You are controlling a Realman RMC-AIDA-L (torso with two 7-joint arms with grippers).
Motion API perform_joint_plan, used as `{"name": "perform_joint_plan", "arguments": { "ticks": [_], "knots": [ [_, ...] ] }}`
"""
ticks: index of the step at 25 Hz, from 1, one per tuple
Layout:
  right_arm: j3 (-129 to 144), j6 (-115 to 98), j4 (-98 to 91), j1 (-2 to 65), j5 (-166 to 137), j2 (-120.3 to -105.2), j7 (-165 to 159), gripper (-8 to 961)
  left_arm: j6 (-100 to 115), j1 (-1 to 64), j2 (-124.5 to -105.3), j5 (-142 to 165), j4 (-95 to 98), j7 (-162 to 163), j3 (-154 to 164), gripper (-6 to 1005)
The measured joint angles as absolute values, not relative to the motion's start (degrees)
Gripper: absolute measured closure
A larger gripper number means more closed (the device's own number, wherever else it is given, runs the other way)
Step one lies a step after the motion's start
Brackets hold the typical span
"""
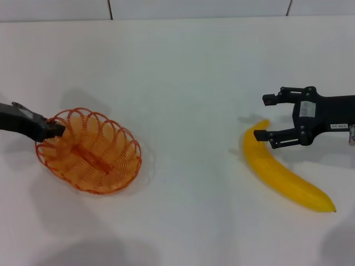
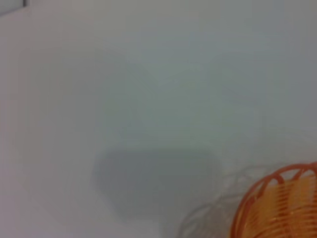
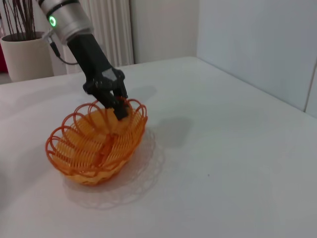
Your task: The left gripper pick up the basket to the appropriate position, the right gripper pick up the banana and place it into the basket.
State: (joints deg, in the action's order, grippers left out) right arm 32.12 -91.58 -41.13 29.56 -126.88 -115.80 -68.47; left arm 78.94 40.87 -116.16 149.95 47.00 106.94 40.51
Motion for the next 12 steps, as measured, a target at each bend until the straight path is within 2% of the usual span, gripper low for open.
{"name": "perform_joint_plan", "arguments": {
  "ticks": [12],
  "knots": [
    [32.0, -91.6, -41.1, 29.5, -126.8, -115.75, -68.5, 55, 88.3, 40.5, -116.23, 143.7, 55.2, 107.0, 40.5, 906]
  ]
}}
